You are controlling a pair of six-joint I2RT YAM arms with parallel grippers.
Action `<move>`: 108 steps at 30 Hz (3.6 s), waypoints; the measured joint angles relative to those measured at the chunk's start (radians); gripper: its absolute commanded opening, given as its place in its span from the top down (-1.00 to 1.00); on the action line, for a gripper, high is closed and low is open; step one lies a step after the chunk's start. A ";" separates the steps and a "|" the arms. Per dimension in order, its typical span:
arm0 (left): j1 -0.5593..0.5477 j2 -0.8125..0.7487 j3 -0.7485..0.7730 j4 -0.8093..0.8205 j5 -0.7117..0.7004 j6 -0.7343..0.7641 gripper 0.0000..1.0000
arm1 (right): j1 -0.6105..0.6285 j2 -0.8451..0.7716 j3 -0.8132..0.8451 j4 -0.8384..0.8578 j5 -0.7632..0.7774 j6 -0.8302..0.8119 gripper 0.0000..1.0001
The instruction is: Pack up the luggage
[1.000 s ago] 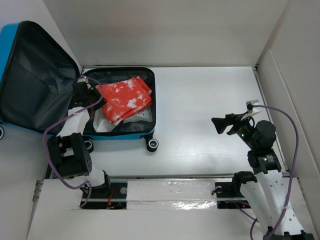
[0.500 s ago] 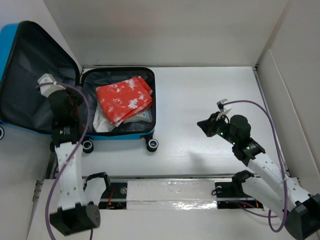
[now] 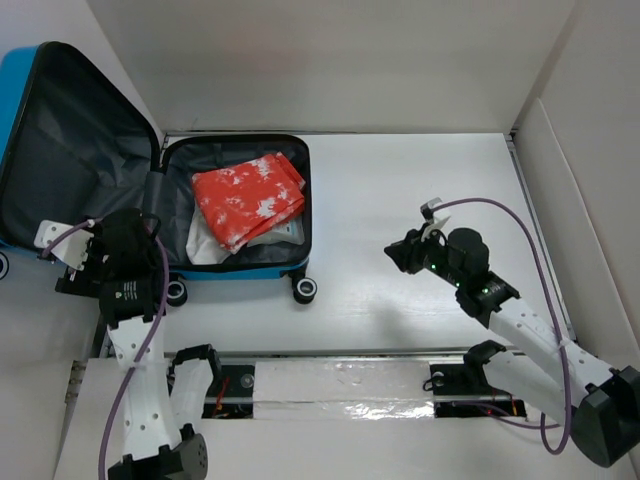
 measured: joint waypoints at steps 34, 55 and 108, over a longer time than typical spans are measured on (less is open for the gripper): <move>0.080 0.292 0.029 0.027 -0.204 0.023 0.18 | 0.059 0.046 0.002 -0.032 0.082 -0.043 0.24; -0.082 0.131 -0.027 0.166 -0.061 0.148 1.00 | 0.074 0.192 0.048 -0.037 0.130 -0.046 0.24; -0.589 0.235 0.038 1.130 2.217 -0.046 0.09 | 0.203 0.283 0.393 -0.184 0.380 -0.002 0.79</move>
